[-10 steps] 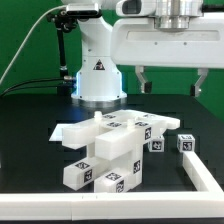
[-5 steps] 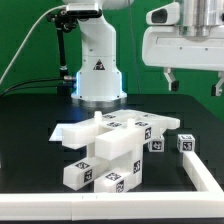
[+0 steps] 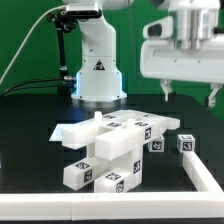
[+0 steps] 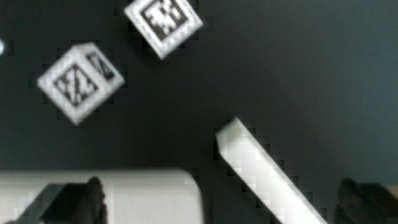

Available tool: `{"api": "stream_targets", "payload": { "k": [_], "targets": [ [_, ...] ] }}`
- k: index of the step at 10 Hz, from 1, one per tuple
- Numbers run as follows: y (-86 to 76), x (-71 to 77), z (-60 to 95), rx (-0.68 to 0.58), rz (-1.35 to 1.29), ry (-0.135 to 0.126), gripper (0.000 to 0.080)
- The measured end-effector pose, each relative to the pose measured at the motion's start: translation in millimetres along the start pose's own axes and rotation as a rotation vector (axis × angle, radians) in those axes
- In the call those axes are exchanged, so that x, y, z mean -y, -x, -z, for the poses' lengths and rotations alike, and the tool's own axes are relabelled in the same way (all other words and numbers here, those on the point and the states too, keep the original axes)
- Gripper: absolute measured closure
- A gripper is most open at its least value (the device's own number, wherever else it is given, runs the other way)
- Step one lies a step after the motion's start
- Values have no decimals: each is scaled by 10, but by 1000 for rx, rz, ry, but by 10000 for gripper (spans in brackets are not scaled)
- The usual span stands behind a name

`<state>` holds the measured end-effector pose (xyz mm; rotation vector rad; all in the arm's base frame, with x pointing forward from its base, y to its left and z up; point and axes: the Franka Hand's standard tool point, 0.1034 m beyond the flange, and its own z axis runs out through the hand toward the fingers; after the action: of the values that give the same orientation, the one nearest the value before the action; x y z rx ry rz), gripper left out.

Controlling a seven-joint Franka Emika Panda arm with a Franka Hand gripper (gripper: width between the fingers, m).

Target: Assemble chair

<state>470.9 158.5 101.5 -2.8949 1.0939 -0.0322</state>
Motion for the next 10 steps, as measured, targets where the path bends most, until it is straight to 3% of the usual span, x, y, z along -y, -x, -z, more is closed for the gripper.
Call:
{"api": "stream_targets", "payload": {
  "k": [1,2,4,10],
  "targets": [
    [163,-28,-116,2,-11,14,151],
    [221,5,-231,-12,-13,5,151],
    [259,8,-383,-13,-5,26,151],
    [268,-19,-449,-13,0,34,151]
  ]
}}
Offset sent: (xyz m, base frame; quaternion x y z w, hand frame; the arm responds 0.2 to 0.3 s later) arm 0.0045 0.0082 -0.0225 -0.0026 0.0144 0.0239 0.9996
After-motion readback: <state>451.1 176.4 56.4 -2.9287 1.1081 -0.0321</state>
